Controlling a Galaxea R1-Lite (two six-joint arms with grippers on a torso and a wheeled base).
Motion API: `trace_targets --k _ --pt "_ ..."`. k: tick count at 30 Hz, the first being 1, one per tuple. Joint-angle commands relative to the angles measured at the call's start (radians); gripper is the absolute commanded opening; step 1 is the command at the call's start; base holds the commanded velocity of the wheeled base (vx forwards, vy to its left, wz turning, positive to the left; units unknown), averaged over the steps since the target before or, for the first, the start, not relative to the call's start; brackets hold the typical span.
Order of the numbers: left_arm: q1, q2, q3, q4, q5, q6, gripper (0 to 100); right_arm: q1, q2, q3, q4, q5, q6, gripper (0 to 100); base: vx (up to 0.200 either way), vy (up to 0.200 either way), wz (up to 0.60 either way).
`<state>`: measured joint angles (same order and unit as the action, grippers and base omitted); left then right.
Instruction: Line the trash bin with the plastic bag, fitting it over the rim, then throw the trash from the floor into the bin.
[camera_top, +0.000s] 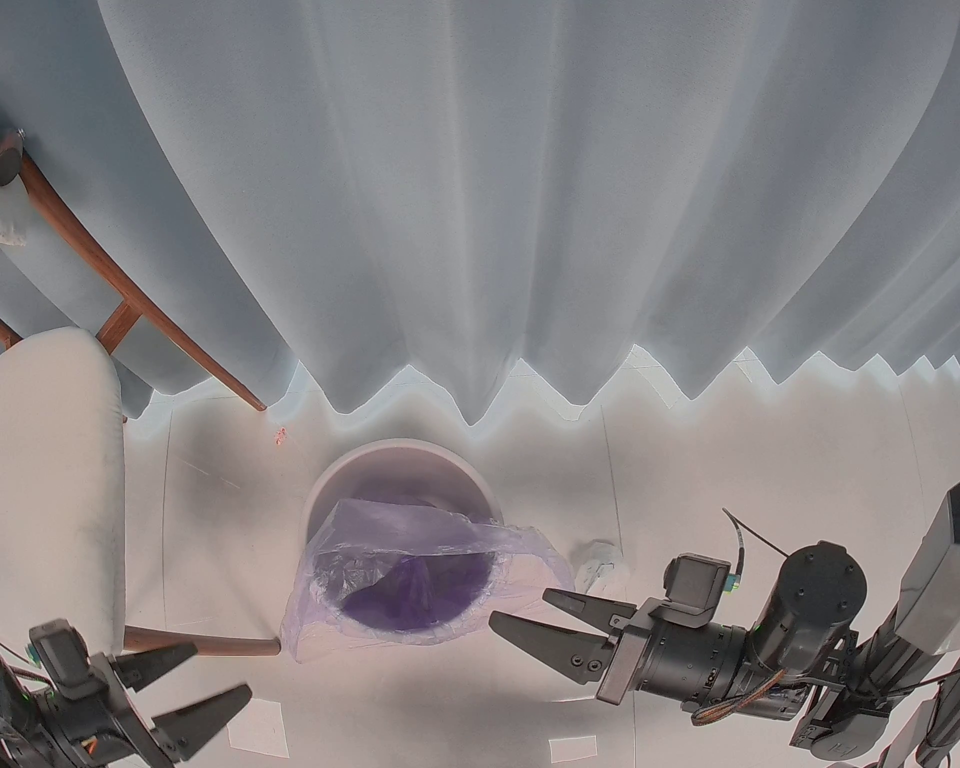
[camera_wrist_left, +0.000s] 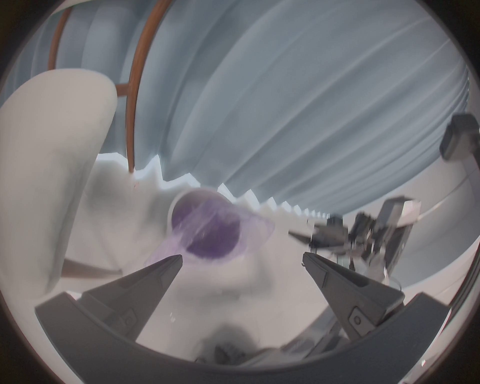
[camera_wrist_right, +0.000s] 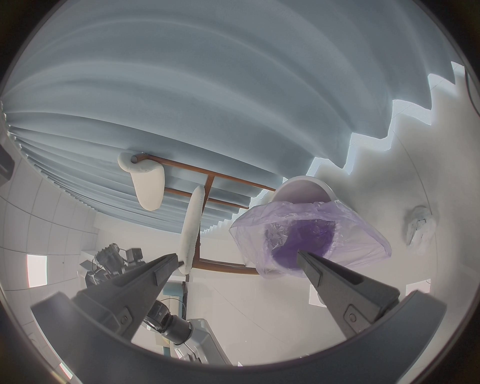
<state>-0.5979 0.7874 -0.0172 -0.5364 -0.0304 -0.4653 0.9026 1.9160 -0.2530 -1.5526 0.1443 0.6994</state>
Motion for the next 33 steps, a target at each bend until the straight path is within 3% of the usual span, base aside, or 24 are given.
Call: trace_targets --k 1,7,11,14,17,22,25,28,33 --pt "-0.007 -0.315 0.017 0.418 -0.14 0.097 100 -0.022 0.057 0.012 -0.018 0.014 -0.001 100 0.0 0.0 0.0" --pt "-0.007 -0.298 -0.015 0.506 -0.135 0.094 100 -0.021 0.069 0.009 -0.018 0.012 -0.001 100 0.0 0.0 0.0" --pt "-0.007 -0.203 -0.079 0.492 -0.138 0.093 100 -0.024 0.071 0.008 -0.018 0.012 -0.001 100 0.0 0.0 0.0" --pt "-0.014 -0.125 -0.136 0.391 -0.163 0.073 100 -0.027 0.075 0.004 -0.018 0.012 0.0 100 0.0 0.0 0.0" --pt "-0.033 0.069 -0.196 0.23 -0.215 0.062 100 -0.04 0.098 -0.003 -0.018 0.012 0.011 100 0.0 0.0 0.0" --pt "-0.112 0.346 -0.251 0.177 -0.235 0.053 100 -0.04 0.127 -0.005 -0.018 0.011 0.026 100 0.0 0.0 0.0" --pt "-0.174 0.53 -0.277 0.162 -0.224 -0.07 100 -0.034 0.129 0.001 -0.018 0.011 0.049 100 0.0 0.0 0.0" --pt "-0.165 0.538 -0.299 0.159 -0.224 -0.17 100 -0.031 0.129 0.006 -0.018 0.011 0.055 100 0.0 0.0 0.0" --pt "-0.165 0.536 -0.285 0.17 -0.235 -0.214 100 -0.004 0.172 0.004 -0.018 0.012 0.088 100 0.0 0.0 0.0"
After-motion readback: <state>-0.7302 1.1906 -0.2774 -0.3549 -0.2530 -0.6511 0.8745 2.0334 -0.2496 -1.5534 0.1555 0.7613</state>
